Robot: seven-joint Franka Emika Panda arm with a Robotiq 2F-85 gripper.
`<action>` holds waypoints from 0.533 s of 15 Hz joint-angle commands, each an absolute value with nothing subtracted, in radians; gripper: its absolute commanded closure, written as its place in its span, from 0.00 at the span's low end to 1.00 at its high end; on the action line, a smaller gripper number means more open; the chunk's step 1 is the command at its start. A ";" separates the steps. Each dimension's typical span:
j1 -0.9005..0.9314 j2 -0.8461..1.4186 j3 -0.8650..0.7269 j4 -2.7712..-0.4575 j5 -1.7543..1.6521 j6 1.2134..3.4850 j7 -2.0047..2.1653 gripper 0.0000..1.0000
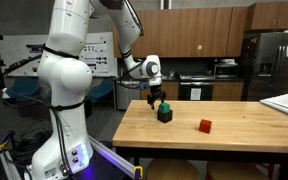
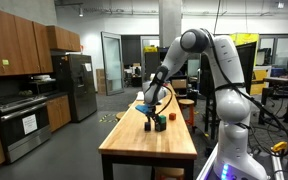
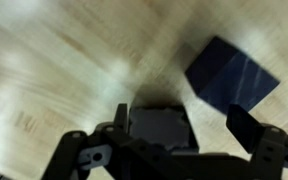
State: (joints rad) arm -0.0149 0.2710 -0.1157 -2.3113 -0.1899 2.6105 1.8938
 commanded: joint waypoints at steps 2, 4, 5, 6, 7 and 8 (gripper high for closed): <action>0.109 0.286 -0.196 -2.344 -0.290 2.911 2.008 0.00; 0.157 0.284 -0.272 -2.328 -0.335 2.934 2.029 0.00; 0.177 0.280 -0.316 -2.320 -0.355 2.929 2.042 0.00; 0.199 0.281 -0.368 -2.301 -0.390 2.906 2.057 0.00; 0.191 0.284 -0.392 -2.285 -0.425 2.905 2.084 0.00; 0.213 0.300 -0.456 -2.256 -0.472 2.915 2.124 0.00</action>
